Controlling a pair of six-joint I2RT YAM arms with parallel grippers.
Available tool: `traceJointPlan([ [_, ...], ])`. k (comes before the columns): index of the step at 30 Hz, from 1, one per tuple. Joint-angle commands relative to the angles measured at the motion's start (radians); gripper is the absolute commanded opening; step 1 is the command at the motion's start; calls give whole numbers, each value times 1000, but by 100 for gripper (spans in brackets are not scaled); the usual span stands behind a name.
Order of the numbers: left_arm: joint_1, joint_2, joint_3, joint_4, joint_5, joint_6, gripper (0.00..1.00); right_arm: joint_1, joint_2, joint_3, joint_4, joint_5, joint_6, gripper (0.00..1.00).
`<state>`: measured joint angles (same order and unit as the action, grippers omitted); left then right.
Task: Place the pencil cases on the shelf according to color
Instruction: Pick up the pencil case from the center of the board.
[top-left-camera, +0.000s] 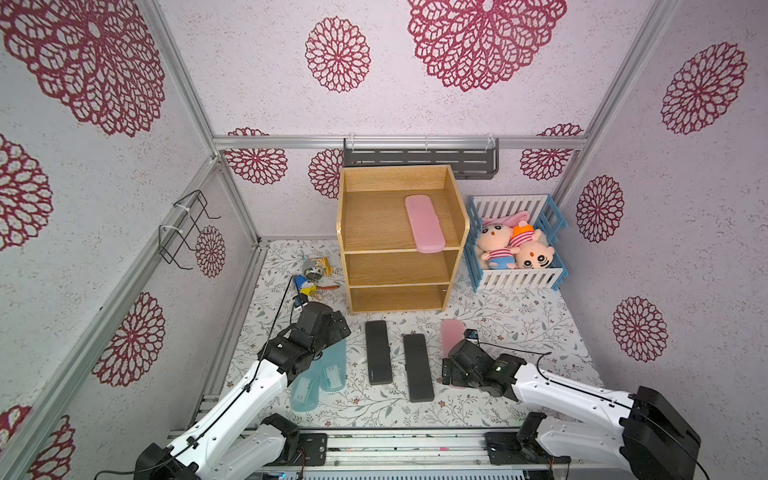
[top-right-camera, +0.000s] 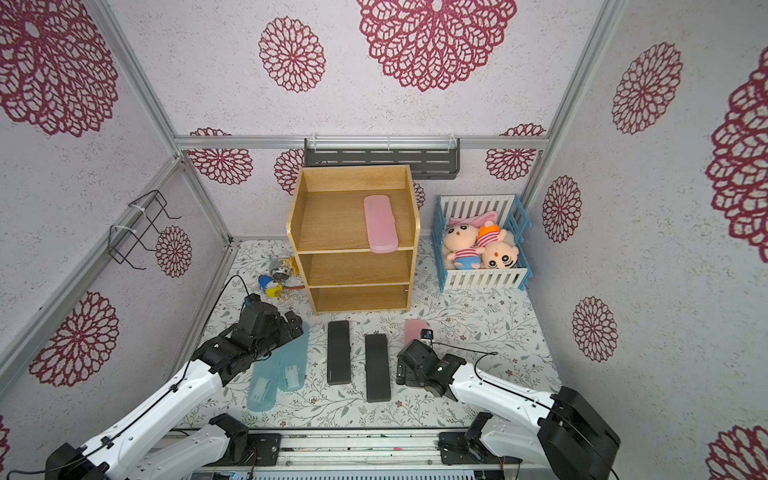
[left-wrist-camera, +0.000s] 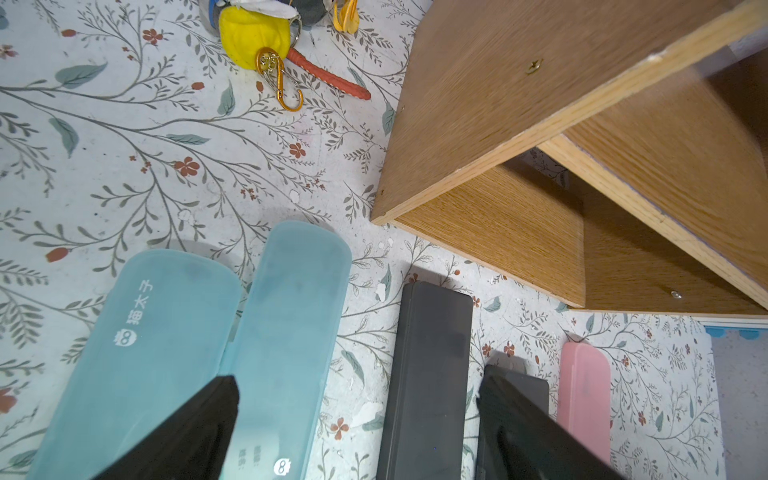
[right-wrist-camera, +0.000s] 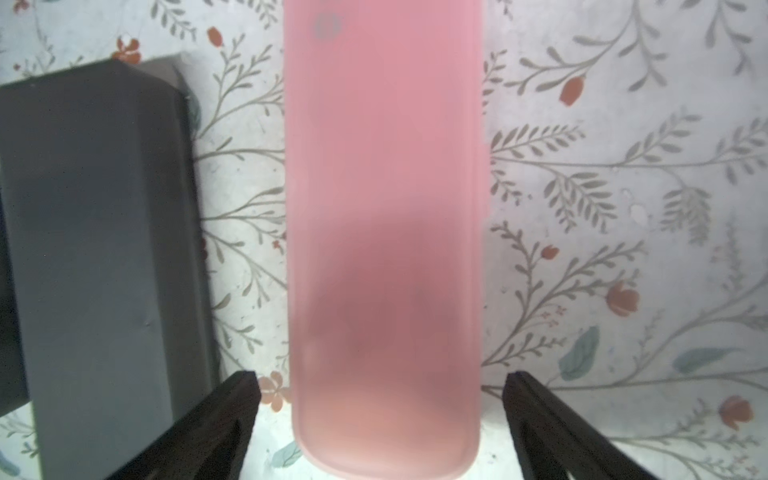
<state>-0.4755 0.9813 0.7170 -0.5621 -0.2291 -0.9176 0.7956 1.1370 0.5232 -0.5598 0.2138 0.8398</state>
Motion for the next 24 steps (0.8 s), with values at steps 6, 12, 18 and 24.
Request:
traceJointPlan([
  [6,-11,-36,-14,27,-28,-5,97,-29,8,18,9,-50,-77,99],
  [12,-11,-33,-11,34,-27,-5,97,-29,50,27,-18,-36,-76,99],
  [18,-11,-14,-1,35,-26,-6,97,-23,110,32,16,-49,-69,99],
  [24,-15,15,1,56,-20,-7,97,17,159,35,38,-47,-22,99],
])
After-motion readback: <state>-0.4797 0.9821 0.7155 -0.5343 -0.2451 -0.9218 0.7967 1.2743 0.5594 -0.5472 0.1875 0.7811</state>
